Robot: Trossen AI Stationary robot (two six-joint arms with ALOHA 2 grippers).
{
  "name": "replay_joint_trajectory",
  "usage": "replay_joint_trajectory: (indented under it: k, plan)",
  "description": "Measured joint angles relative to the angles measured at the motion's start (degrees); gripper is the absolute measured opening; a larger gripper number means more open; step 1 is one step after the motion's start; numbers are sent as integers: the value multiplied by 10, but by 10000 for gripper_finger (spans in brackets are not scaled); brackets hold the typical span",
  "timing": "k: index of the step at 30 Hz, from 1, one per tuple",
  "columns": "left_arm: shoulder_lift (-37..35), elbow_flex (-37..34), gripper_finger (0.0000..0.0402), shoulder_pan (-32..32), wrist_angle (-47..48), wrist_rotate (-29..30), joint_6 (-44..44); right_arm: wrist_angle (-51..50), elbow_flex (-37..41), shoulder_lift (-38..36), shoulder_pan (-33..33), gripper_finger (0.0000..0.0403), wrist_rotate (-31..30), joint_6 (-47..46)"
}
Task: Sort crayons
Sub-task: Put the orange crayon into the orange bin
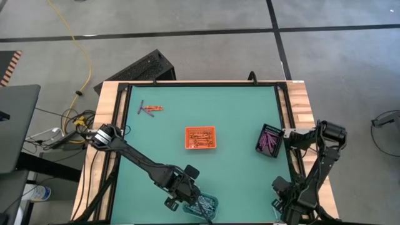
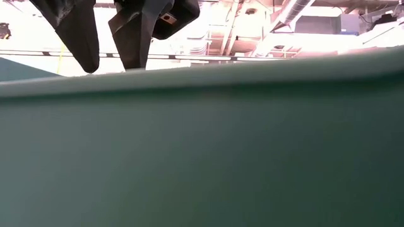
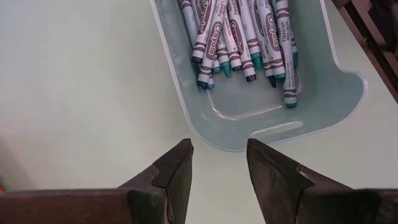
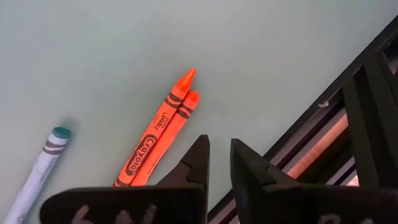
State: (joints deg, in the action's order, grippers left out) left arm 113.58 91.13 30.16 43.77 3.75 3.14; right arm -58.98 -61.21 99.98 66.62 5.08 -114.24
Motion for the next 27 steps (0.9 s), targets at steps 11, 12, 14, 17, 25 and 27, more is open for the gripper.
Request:
replay_joint_trajectory:
  k: [11,12,14,17,25,27]
  plan:
    - [0,0,142,0,-3,0,2,-10,3,2,-37,56,-2,65]
    - [0,0,142,0,-3,0,1,-19,1,3,-42,56,-2,79]
    - [0,0,142,0,-1,0,2,-45,4,3,-49,56,1,113]
    - [0,0,142,0,3,0,2,-36,3,2,-55,57,10,137]
    - [0,0,142,-1,2,1,5,41,4,2,-79,87,6,156]
    - [0,0,142,-1,2,1,5,35,4,2,-79,98,6,153]
